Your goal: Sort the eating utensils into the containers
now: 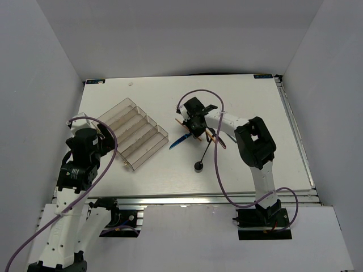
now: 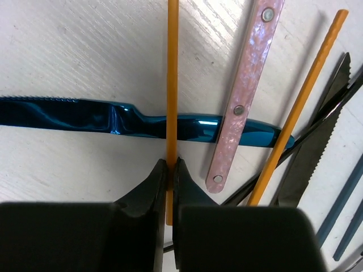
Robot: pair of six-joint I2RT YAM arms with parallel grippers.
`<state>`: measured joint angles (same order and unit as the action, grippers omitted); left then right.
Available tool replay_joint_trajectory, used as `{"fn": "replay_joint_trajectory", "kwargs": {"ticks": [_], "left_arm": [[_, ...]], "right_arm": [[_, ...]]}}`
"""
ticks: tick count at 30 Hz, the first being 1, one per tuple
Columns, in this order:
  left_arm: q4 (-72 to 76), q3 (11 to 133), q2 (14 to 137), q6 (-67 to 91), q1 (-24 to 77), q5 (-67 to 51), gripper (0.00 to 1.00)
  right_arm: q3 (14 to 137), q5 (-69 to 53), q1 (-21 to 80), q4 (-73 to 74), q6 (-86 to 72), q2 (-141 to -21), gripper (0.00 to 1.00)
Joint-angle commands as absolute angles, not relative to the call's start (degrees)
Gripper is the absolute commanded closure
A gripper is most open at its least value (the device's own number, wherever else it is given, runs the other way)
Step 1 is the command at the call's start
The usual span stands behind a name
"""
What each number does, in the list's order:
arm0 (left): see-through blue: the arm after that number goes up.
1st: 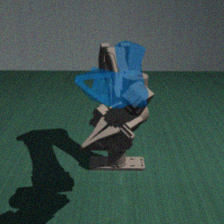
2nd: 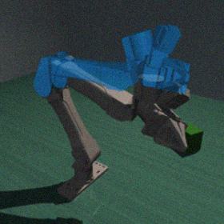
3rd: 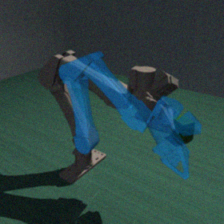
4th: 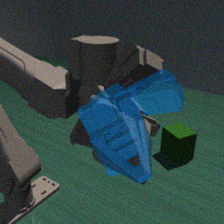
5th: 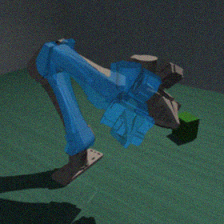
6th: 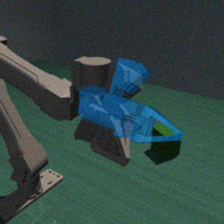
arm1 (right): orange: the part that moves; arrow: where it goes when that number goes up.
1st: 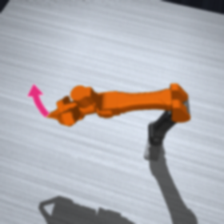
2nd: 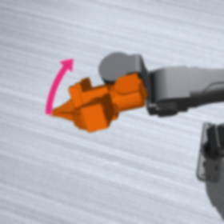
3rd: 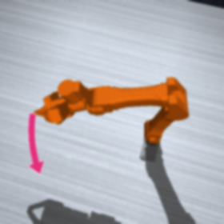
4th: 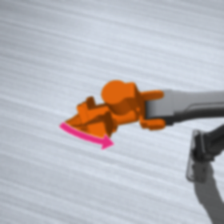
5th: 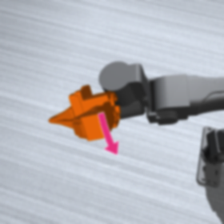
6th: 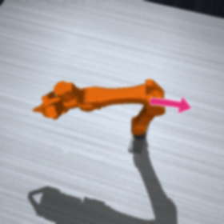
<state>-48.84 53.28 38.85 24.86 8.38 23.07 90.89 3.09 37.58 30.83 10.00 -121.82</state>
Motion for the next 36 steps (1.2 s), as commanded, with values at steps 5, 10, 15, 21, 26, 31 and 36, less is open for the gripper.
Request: {"fn": "replay_joint_trajectory", "kwargs": {"ticks": [5, 10, 15, 21, 26, 31, 36], "left_arm": [[-47.5, 53.5, 40.2, 24.5, 8.5, 18.7, 0.02], [-40.5, 54.8, 42.8, 29.3, 8.5, -2.9, 0.02], [-15.8, 47.8, 46.0, 44.8, 9.0, -22.4, 0.02], [-2.8, 45.4, 50.4, 52.4, 12.8, -23.4, 0.02], [-3.7, 46.3, 53.7, 51.9, 15.5, -20.8, 0.11], [-8.1, 47.5, 55.1, 50.4, 15.8, -18.9, 0.31], [-8.9, 48.7, 56.2, 49.5, 15.9, -19.5, 0.62]], "right_arm": [[85.9, -0.5, 38.8, 29.4, 7.8, -114.4, 1.00], [81.6, -11.3, 39.6, 24.2, -5.1, -103.0, 1.00], [69.7, -26.9, 40.1, 6.6, -21.9, -92.8, 1.00], [61.4, -38.0, 42.1, -11.9, -36.4, -86.2, 1.00], [64.7, -39.7, 44.0, -12.5, -37.8, -86.2, 1.00], [66.3, -39.7, 46.2, -12.3, -37.2, -87.5, 1.00], [68.2, -40.3, 47.3, -12.3, -36.9, -89.8, 1.00]]}}
